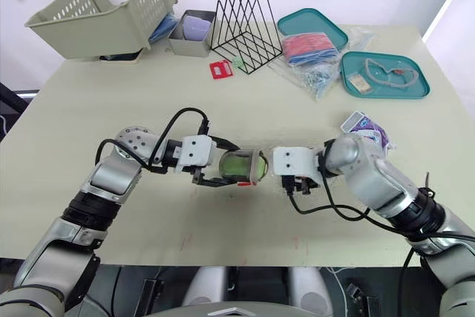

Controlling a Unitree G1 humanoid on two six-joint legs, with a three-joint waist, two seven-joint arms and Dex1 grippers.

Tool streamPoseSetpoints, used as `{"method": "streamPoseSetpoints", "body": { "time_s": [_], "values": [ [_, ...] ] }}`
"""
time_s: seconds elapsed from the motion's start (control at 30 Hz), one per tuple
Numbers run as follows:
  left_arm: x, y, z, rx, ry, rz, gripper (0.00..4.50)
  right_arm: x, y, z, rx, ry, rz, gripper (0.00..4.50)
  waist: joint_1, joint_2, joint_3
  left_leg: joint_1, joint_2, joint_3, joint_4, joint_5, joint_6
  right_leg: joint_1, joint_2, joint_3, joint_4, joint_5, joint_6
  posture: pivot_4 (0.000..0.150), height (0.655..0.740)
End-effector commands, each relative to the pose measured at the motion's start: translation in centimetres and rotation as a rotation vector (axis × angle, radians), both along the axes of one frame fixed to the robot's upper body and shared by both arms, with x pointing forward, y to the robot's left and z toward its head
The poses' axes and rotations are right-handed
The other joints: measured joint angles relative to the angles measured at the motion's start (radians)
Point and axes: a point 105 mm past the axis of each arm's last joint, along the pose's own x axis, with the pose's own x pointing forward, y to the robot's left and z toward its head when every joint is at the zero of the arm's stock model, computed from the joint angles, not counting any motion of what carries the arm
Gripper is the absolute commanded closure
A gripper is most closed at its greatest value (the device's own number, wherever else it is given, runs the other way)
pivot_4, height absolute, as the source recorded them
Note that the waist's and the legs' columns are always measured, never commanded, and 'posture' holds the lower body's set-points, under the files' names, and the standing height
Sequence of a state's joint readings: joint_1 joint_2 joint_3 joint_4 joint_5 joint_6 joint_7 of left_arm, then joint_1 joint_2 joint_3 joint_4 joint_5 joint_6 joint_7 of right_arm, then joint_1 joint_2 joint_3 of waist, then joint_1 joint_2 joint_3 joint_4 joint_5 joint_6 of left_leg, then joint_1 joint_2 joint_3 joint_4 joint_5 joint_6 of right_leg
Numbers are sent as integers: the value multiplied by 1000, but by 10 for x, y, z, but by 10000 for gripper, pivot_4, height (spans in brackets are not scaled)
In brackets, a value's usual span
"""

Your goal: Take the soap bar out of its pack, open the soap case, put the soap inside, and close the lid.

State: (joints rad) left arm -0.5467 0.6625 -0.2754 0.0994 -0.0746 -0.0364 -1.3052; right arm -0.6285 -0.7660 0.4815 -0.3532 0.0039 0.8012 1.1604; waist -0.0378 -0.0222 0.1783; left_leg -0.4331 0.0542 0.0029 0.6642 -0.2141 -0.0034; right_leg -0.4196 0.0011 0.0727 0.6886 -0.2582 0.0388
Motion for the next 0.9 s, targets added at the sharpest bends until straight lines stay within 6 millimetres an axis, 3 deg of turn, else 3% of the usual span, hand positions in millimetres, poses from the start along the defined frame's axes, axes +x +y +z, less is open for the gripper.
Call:
{"method": "streamPoseSetpoints", "body": {
  "time_s": [0.03,0.2,0.37,0.47,0.6,0.9],
  "values": [
    [1,0,18,-34,-60,-22,10551,-6,-5,27,178,105,-74,2023,0,0,0,0,0,0,0,0,0,0,0,0,0,0,0,1500,7400],
    [-2,2,26,-61,-63,-25,10551,-23,-7,52,456,419,-209,548,0,0,0,0,0,-1,0,0,0,1,0,-1,0,0,0,1500,7400],
    [-7,4,33,-70,-70,-29,10551,-38,3,52,634,676,-262,548,0,0,0,0,0,-3,0,0,0,2,0,-2,0,0,0,1500,7400],
    [-10,2,34,-84,-66,-30,10551,-43,10,43,665,737,-266,548,3,0,0,0,-1,-4,0,0,0,3,-1,-3,-1,0,0,1500,7400],
    [-16,0,36,-96,-63,-28,10551,-32,16,28,721,793,-363,548,-3,0,0,1,-1,-4,0,0,0,5,0,-3,-2,0,0,1500,7400],
    [-26,0,34,-105,-48,-13,10551,-28,31,34,817,833,-375,548,-4,0,0,1,-1,-5,-1,0,0,4,0,-4,-2,0,0,1500,7400]
  ]
}}
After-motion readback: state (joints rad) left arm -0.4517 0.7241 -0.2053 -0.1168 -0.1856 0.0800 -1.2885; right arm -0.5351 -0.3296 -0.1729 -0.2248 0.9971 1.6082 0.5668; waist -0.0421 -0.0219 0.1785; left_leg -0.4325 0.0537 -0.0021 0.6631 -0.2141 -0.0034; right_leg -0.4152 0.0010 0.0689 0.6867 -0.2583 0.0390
